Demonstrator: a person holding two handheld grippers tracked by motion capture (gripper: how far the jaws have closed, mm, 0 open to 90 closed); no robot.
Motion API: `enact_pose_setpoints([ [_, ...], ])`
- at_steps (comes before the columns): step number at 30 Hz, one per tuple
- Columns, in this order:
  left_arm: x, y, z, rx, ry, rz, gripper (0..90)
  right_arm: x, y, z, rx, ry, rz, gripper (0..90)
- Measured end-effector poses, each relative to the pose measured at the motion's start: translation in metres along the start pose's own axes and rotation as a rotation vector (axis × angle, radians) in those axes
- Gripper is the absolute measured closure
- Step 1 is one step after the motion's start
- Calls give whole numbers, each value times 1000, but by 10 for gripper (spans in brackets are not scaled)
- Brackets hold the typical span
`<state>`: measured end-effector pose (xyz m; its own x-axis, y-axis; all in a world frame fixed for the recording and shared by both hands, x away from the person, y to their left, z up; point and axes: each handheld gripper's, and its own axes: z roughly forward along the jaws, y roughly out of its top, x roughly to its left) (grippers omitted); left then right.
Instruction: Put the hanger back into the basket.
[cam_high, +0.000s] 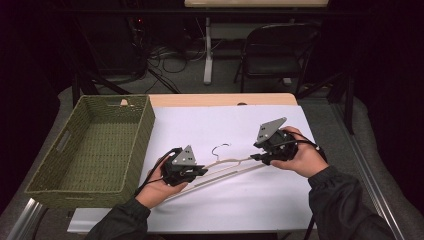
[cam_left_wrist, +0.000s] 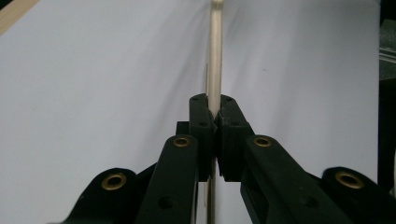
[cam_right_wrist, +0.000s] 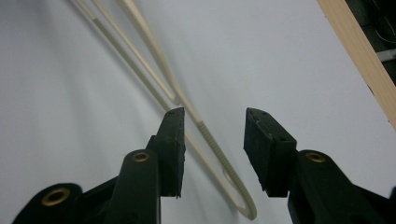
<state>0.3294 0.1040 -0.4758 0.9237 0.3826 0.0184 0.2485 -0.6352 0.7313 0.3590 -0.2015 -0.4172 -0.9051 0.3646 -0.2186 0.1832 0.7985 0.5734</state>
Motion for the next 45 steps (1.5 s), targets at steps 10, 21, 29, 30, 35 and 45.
enact_pose_setpoints([
  [10, 5, -6, -15, -81, 54, -102, 869, 2, -2, 6, 3, 6, 7, 587],
  [21, 10, -28, -15, -63, 37, -237, 866, 3, -4, 14, 19, 17, 16, 583],
  [29, 8, -26, -15, -28, 24, -239, 841, 9, -2, 27, 11, 37, 14, 574],
  [30, 7, -28, -15, -5, 21, -242, 799, 10, -2, 29, 15, 40, 12, 573],
  [35, 8, -34, -12, 59, 4, -272, 753, 10, -4, 33, 22, 47, 15, 568],
  [45, 5, -35, -5, 187, 43, -246, 820, 12, -9, 35, 43, 51, 26, 565],
])
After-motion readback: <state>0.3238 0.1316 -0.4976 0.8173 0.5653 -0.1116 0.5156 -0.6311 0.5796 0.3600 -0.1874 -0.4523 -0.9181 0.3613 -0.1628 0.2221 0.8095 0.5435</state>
